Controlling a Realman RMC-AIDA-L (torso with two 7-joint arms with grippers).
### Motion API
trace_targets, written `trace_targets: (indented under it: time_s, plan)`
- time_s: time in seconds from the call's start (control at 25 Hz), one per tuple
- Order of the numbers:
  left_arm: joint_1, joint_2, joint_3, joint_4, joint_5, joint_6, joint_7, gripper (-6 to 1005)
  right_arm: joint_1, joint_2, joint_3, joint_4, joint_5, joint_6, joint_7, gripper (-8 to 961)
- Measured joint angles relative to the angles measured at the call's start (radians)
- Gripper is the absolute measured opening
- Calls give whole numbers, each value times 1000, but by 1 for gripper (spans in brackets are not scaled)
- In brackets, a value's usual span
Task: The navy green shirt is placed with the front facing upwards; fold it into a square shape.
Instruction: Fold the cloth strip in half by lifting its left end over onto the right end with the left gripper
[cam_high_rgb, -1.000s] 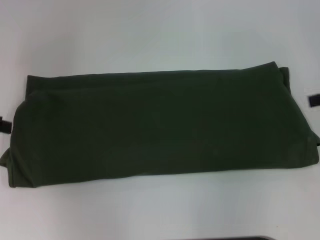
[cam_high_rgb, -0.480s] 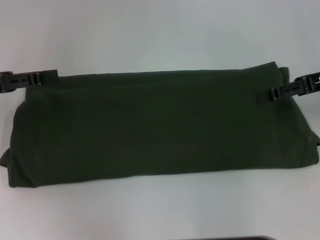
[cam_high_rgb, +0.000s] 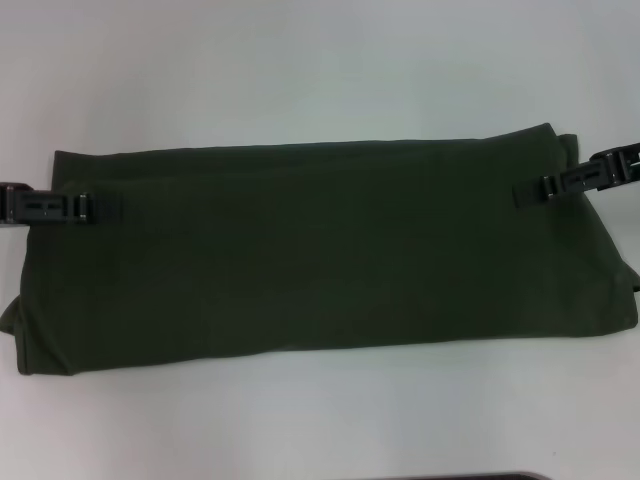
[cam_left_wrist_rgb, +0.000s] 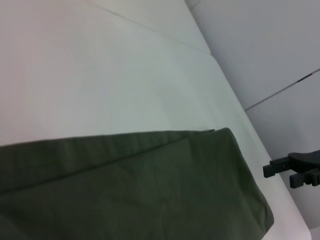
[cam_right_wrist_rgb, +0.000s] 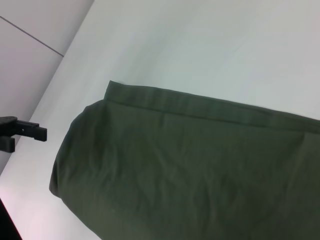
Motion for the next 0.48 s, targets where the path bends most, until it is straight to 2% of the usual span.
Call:
trace_targets:
  time_s: [0.16, 0.24, 0.28, 0.32, 0.4, 0.48]
  plan:
    - [4, -5, 8, -1, 20, -7, -11, 704, -2, 2, 0, 0, -1, -1, 0, 721]
    - [4, -5, 9, 3, 34, -12, -19, 754, -2, 3, 0, 1, -1, -1, 0, 721]
    - [-3, 6, 14, 28, 126, -58, -112, 780, -2, 3, 0, 1, -1, -2, 0, 721]
    - [-3, 7, 14, 29, 131, -62, -120, 805, -3, 2, 0, 1, -1, -2, 0, 720]
    - [-14, 25, 13, 48, 208, -101, -216, 855, -3, 2, 0, 1, -1, -3, 1, 720]
    - [-23, 34, 11, 51, 231, -104, -259, 855, -4, 1, 0, 1, 0, -1, 3, 720]
